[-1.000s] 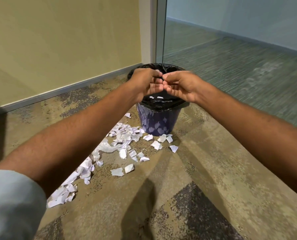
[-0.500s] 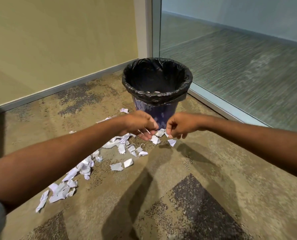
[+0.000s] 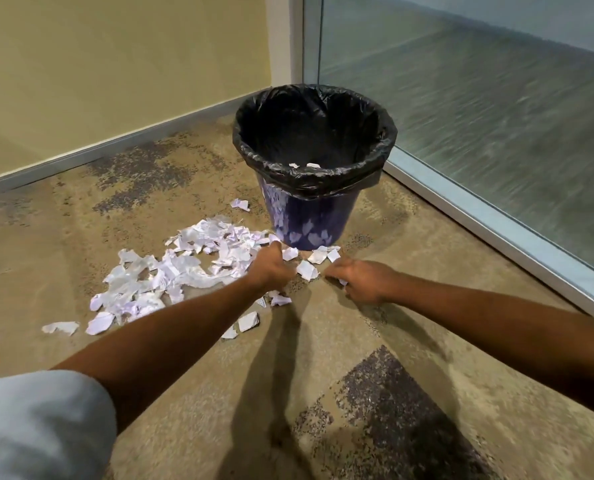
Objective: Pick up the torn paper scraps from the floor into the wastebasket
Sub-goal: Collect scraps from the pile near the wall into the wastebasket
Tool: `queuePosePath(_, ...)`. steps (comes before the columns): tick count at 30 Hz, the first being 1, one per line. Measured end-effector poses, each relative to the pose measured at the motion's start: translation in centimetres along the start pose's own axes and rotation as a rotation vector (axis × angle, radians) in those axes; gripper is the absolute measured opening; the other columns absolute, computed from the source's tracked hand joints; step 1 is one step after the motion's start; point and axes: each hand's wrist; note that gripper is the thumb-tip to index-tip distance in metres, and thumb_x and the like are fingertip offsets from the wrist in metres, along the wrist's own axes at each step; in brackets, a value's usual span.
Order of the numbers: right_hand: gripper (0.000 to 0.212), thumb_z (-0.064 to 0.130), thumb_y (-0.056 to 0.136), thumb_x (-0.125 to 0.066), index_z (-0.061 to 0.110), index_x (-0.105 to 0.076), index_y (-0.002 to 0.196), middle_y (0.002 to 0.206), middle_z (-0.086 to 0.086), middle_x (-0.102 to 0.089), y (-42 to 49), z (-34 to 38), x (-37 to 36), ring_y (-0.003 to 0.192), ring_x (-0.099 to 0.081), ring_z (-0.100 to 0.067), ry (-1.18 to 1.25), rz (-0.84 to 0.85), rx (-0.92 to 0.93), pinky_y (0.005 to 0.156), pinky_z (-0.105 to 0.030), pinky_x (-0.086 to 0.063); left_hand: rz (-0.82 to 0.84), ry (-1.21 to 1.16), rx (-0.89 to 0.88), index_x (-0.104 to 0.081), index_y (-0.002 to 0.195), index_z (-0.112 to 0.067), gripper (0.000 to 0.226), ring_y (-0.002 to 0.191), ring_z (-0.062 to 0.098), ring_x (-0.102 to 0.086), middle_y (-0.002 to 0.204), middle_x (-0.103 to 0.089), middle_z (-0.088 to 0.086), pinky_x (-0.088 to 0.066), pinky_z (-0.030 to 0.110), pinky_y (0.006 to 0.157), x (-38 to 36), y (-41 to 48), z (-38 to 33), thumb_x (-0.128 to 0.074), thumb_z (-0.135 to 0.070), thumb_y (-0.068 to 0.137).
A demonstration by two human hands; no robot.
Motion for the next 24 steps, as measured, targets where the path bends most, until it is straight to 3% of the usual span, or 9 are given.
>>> queuePosePath(3, 0.058, 0.024, 0.079, -0.053, 0.027, -0.059, 0.136, 0.132, -0.006, -0.058, 0.7, -0.2, -1.9, 0.116, -0.062, -0.031, -0.029, -0.055, 0.024, 0.086, -0.046, -0.057, -0.080, -0.022, 0.022, -0.048, 0.146, -0.012, 0.061, 0.103, 0.021, -0.054, 0.136, -0.060, 0.010, -0.052, 0.033, 0.076, -1.5, 1.8, 0.2, -0.075, -0.024, 0.093)
queuePosePath(6, 0.029, 0.009, 0.081, -0.059, 0.017, -0.064, 0.107, 0.110, -0.007, -0.057, 1.4, -0.4, -3.4, 0.098, -0.063, -0.033, 0.005, -0.154, 0.053, 0.074, -0.049, -0.056, -0.125, -0.020, -0.010, -0.051, 0.143, -0.014, 0.056, 0.106, 0.023, -0.057, 0.131, -0.058, 0.008, -0.050, 0.029, 0.076, -2.8, 2.8, 0.3, -0.074, -0.030, 0.095)
queuePosePath(9, 0.015, 0.005, 0.079, -0.064, 0.019, -0.059, 0.083, 0.089, 0.003, -0.059, 2.0, -0.7, -3.5, 0.084, -0.061, -0.025, 0.167, -0.259, 0.019, 0.072, -0.044, -0.052, -0.185, 0.073, -0.027, -0.054, 0.141, -0.012, 0.055, 0.119, 0.030, -0.060, 0.139, -0.054, 0.014, -0.055, 0.040, 0.094, -3.8, 3.9, 0.8, -0.071, -0.039, 0.096)
queuePosePath(12, 0.015, 0.008, 0.084, -0.070, 0.022, -0.067, 0.083, 0.082, 0.009, -0.065, 2.8, -0.9, -2.7, 0.078, -0.062, -0.014, 0.441, -0.449, -0.117, 0.076, -0.036, -0.054, -0.219, 0.098, -0.011, -0.062, 0.134, -0.011, 0.044, 0.116, 0.032, -0.063, 0.140, -0.052, 0.015, -0.054, 0.042, 0.097, -4.3, 4.7, 1.1, -0.071, -0.037, 0.099)
queuePosePath(14, 0.008, 0.017, 0.086, -0.075, 0.021, -0.068, 0.089, 0.083, 0.006, -0.069, 3.6, -1.0, -1.9, 0.077, -0.064, -0.015, 0.584, -0.534, -0.269, 0.069, -0.027, -0.050, -0.247, 0.082, -0.016, -0.066, 0.127, -0.010, 0.036, 0.111, 0.031, -0.064, 0.138, -0.054, 0.014, -0.057, 0.041, 0.094, -4.4, 5.1, 1.3, -0.069, -0.034, 0.100)
queuePosePath(16, 0.024, 0.032, 0.083, -0.080, 0.021, -0.063, 0.094, 0.085, 0.001, -0.073, 4.9, -1.3, -1.4, 0.076, -0.070, -0.021, 0.701, -0.553, -0.406, 0.065, -0.027, -0.052, -0.263, 0.079, -0.043, -0.063, 0.128, -0.008, 0.034, 0.110, 0.030, -0.063, 0.133, -0.056, 0.014, -0.055, 0.040, 0.090, -4.4, 5.1, 1.4, -0.066, -0.029, 0.101)
queuePosePath(19, 0.062, 0.063, 0.060, -0.084, 0.026, -0.057, 0.102, 0.090, -0.001, -0.076, 6.6, -1.8, -1.5, 0.078, -0.075, -0.025, 0.809, -0.494, -0.513, 0.071, -0.042, -0.064, -0.265, 0.069, -0.095, -0.056, 0.130, -0.008, 0.034, 0.104, 0.027, -0.064, 0.119, -0.065, 0.013, -0.054, 0.038, 0.083, -4.2, 5.1, 1.6, -0.065, -0.022, 0.100)
queuePosePath(22, 0.094, 0.082, 0.049, -0.082, 0.022, -0.067, 0.121, 0.109, -0.002, -0.077, 7.7, -1.5, -1.9, 0.096, -0.074, -0.023, 0.740, -0.451, -0.498, 0.081, -0.033, -0.059, -0.213, 0.085, -0.121, -0.052, 0.122, -0.012, 0.026, 0.093, 0.027, -0.064, 0.107, -0.068, 0.010, -0.052, 0.039, 0.076, -4.2, 4.7, 1.7, -0.064, -0.019, 0.100)
queuePosePath(24, 0.109, 0.090, 0.050, -0.073, 0.023, -0.064, 0.135, 0.126, -0.008, -0.071, 8.2, -0.9, -2.1, 0.110, -0.069, -0.027, 0.630, -0.430, -0.509, 0.087, -0.030, -0.053, -0.177, 0.115, -0.143, -0.049, 0.119, -0.013, 0.021, 0.090, 0.025, -0.060, 0.106, -0.066, 0.010, -0.046, 0.038, 0.072, -4.5, 4.4, 1.8, -0.059, -0.021, 0.103)
Point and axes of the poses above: each hand's wrist, its own y-axis towards the middle knuckle, its own x-axis out of the back of the hand, z = x × y
